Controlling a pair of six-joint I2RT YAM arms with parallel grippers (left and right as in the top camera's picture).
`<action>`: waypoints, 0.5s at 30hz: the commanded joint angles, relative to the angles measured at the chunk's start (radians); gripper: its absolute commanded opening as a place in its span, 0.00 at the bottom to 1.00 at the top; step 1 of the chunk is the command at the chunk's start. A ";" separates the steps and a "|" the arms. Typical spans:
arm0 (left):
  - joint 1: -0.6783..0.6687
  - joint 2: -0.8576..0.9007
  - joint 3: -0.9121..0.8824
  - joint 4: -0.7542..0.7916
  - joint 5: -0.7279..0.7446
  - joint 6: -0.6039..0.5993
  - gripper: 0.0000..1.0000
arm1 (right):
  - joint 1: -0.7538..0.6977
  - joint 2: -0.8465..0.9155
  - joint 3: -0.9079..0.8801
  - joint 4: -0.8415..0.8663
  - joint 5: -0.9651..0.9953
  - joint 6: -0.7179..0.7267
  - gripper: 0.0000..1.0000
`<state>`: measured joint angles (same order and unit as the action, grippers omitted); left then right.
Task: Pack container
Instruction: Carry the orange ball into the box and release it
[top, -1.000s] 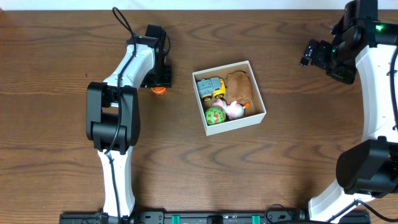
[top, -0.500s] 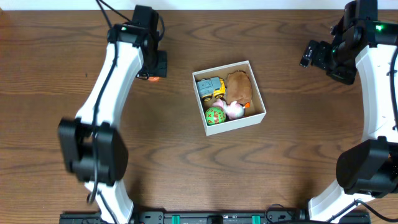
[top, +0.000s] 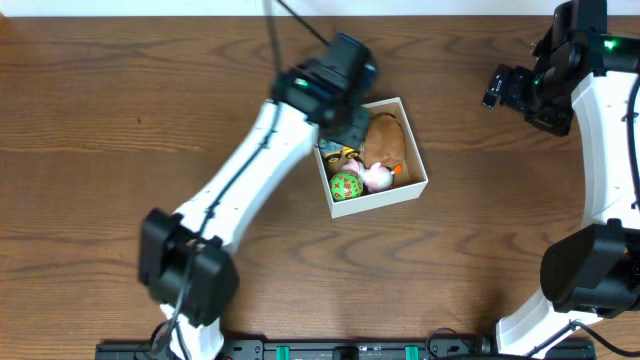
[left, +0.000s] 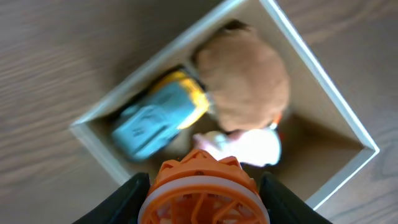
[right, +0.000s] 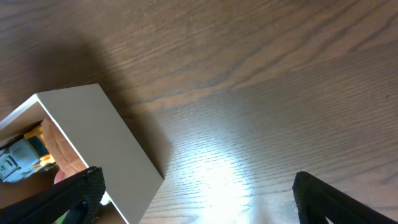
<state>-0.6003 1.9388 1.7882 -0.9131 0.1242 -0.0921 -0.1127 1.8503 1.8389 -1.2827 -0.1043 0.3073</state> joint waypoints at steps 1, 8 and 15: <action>-0.034 0.077 -0.006 0.010 -0.019 0.009 0.49 | 0.007 0.009 -0.003 -0.002 0.003 0.010 0.99; -0.077 0.172 -0.006 0.011 -0.019 0.009 0.57 | 0.007 0.009 -0.003 -0.003 0.003 0.010 0.99; -0.063 0.145 0.016 -0.002 -0.020 0.009 0.80 | 0.009 0.009 -0.003 0.018 0.002 -0.032 0.99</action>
<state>-0.6765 2.1162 1.7878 -0.9073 0.1200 -0.0830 -0.1127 1.8507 1.8389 -1.2781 -0.1043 0.3035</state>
